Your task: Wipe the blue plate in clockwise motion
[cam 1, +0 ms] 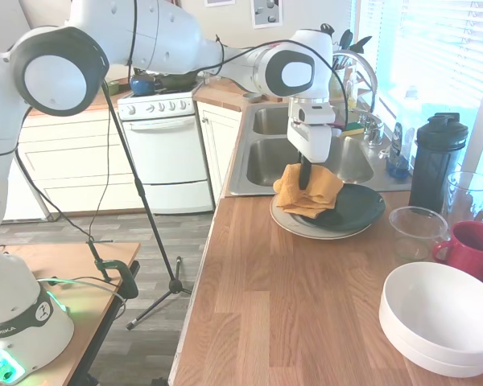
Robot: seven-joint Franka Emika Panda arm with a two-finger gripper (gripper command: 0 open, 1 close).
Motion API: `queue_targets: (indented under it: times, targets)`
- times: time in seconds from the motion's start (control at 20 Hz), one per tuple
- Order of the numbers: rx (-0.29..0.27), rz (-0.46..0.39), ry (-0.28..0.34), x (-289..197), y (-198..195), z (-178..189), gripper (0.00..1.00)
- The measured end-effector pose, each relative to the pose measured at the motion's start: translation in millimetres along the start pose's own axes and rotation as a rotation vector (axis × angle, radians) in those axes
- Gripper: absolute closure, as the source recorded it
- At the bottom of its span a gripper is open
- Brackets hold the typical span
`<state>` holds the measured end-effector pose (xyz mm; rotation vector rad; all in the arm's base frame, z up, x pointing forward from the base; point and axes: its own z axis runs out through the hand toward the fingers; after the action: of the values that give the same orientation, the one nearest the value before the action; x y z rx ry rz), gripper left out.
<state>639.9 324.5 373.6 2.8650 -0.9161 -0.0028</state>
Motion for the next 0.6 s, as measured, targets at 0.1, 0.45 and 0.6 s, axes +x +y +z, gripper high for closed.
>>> queue_targets:
  times: [0.1,0.45,0.6]
  targets:
    - [0.000,0.020,0.002,17.0,-0.8,-0.4,1.00]
    - [0.001,0.081,0.005,66.9,14.0,-2.7,1.00]
    - [0.002,0.099,0.003,85.7,27.0,-1.7,1.00]
